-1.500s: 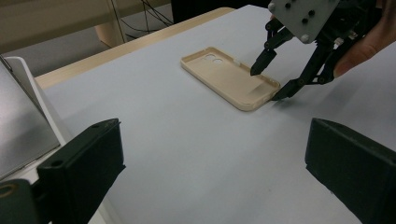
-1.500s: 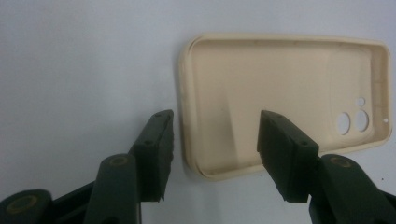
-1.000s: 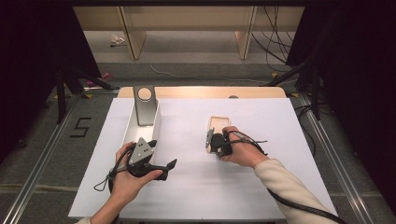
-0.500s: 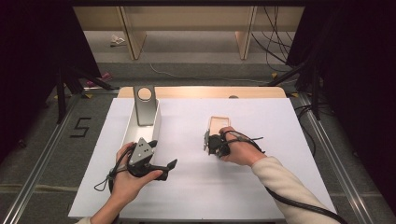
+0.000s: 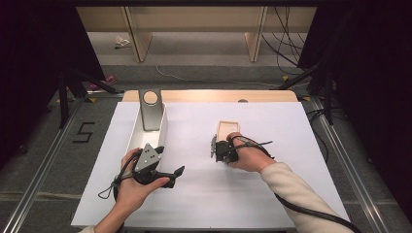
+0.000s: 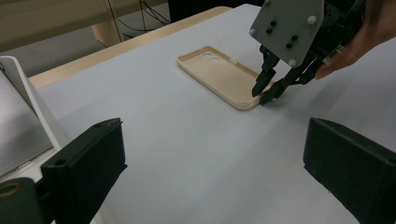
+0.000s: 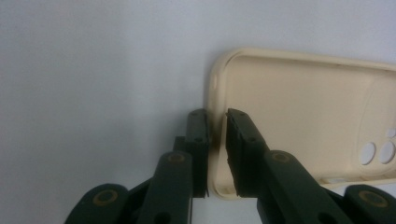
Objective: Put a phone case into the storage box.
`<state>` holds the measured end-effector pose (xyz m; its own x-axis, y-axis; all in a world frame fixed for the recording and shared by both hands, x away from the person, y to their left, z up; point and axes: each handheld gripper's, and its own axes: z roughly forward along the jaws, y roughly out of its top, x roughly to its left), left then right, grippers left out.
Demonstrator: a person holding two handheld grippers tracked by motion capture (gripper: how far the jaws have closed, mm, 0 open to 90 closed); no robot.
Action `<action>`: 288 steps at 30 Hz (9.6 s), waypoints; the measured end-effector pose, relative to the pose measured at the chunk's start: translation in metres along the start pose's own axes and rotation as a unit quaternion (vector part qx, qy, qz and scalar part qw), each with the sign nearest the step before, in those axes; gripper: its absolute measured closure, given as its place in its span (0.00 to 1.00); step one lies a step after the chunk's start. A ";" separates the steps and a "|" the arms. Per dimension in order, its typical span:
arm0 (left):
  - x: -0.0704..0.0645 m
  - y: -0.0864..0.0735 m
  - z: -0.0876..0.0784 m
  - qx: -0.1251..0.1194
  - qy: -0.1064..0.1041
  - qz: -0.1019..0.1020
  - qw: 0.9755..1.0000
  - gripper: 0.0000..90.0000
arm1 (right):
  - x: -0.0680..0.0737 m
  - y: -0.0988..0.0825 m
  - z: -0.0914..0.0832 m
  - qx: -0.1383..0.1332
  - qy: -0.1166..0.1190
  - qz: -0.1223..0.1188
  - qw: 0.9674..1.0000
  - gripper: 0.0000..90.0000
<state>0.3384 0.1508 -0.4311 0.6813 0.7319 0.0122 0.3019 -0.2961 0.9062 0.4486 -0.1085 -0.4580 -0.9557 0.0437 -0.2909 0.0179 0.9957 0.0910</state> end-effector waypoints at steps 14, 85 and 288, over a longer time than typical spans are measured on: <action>0.000 0.000 0.000 0.000 0.000 0.001 1.000 0.06 | -0.001 -0.001 -0.001 0.005 0.007 0.003 1.000 0.94; 0.003 -0.003 0.002 0.004 0.008 -0.007 1.000 0.08 | 0.038 -0.070 -0.051 -0.231 0.005 0.059 0.971 0.98; 0.041 0.107 0.016 -0.076 0.019 -0.025 0.997 0.91 | 0.062 -0.152 -0.068 -0.406 -0.010 0.334 0.851 0.19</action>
<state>0.4093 0.1398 -0.3407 0.6410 0.7673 -0.0214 0.2288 -0.1643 0.9595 0.3661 -0.2622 -0.4251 -0.8068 0.5869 0.0680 0.3377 0.3636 0.8682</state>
